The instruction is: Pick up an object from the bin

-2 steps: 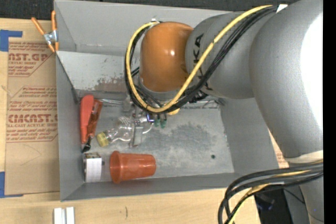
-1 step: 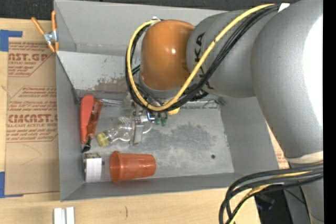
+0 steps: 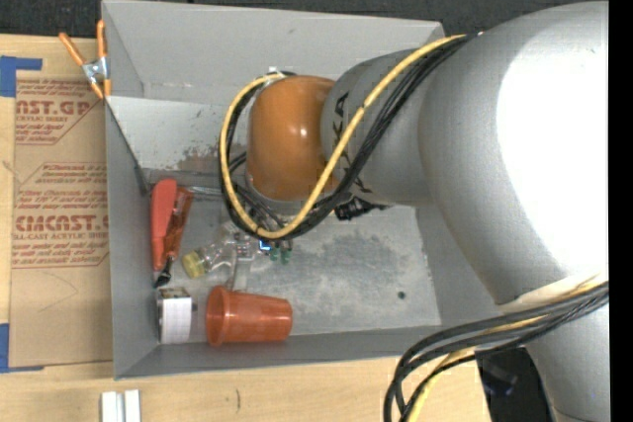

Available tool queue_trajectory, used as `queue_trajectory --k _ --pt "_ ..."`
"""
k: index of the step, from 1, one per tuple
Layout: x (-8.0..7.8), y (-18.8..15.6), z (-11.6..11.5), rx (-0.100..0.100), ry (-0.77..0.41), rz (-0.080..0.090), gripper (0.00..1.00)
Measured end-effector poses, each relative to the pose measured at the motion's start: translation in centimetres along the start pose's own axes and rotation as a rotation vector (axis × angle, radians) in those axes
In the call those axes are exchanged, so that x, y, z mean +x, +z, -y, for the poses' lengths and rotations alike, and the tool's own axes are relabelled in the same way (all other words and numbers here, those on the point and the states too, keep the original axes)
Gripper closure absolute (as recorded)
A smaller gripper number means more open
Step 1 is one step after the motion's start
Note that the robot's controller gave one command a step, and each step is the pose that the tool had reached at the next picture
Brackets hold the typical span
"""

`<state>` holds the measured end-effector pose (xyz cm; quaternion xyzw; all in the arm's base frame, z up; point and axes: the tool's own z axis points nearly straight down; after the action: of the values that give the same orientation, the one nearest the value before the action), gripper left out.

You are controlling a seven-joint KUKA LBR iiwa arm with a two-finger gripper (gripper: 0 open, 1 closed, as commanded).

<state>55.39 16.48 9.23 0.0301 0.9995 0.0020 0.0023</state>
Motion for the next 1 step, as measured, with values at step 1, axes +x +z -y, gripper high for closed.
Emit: queue_trajectory --k 1 --pt "0.4 0.56 0.28 0.001 0.022 0.001 0.0"
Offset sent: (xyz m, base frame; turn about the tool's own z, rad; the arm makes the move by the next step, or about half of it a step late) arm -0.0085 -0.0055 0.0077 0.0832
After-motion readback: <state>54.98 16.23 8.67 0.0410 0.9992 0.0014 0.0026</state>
